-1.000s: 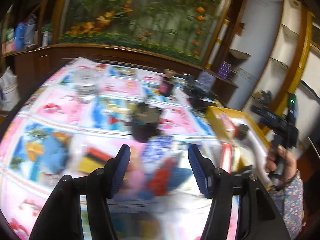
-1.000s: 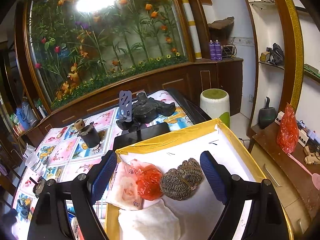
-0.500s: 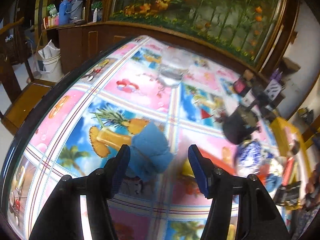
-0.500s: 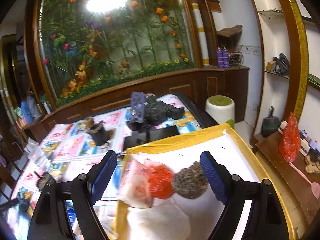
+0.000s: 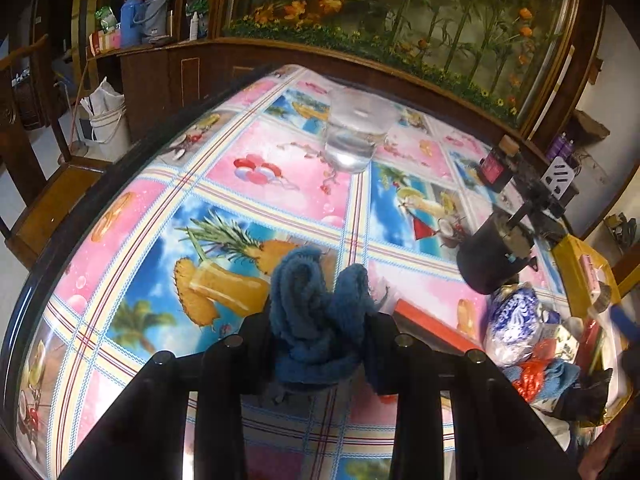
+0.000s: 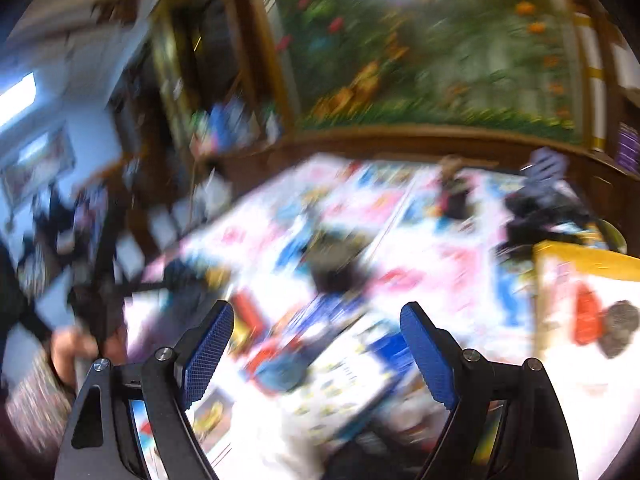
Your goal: Organize soft objects
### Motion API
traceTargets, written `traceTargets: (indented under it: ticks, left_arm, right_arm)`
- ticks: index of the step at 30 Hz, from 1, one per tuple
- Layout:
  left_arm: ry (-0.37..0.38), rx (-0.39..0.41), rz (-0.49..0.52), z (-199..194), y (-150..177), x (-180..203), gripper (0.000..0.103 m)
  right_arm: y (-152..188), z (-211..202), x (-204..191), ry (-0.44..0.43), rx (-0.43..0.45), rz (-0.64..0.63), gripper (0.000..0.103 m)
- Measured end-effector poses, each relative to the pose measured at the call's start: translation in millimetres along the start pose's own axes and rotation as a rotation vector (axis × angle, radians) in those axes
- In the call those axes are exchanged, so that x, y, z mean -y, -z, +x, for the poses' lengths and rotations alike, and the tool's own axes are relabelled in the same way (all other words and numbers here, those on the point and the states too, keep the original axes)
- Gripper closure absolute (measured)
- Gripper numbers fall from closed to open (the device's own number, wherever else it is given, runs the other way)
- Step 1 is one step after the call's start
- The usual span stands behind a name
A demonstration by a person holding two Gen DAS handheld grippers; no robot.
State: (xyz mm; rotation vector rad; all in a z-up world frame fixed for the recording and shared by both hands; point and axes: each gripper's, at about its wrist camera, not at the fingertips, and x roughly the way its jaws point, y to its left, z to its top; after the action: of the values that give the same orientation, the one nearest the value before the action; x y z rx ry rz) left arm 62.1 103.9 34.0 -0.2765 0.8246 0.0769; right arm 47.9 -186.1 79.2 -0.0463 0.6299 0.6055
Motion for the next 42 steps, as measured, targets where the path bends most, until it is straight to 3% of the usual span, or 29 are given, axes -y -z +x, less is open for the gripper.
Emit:
traceTargets:
  ticks: [5,7,8,9,10,14,21,31,42]
  left_arm:
    - [0.018,0.016,0.039,-4,1,11,0.07]
    - [0.018,0.022,0.053,-6,2,15,0.069]
    - [0.019,0.023,0.058,-6,3,16,0.069]
    - [0.021,0.023,0.061,-6,3,17,0.069]
    - [0.024,0.025,0.062,-7,3,18,0.069]
    - [0.034,0.035,0.066,-9,3,19,0.069]
    - [0.072,0.089,0.107,-22,6,29,0.069]
    - [0.073,0.109,0.138,-25,8,36,0.069]
    - [0.151,0.103,0.158,-28,16,59,0.069]
  right_arm:
    - [15,32,-24,0.026,-0.106,-0.095,0.016]
    - [20,44,-28,0.053,-0.141,-0.108,0.022]
    - [23,49,-32,0.057,-0.155,-0.111,0.034]
    - [25,54,-34,0.062,-0.163,-0.124,0.053]
    - [27,56,-37,0.056,-0.165,-0.142,0.063]
    - [29,50,-42,0.037,-0.139,-0.162,0.081]
    - [9,6,-2,-0.015,0.067,0.016,0.081]
    - [1,-2,13,-0.005,0.106,0.093,0.082]
    - [-3,-18,40,0.025,0.152,0.202,0.082]
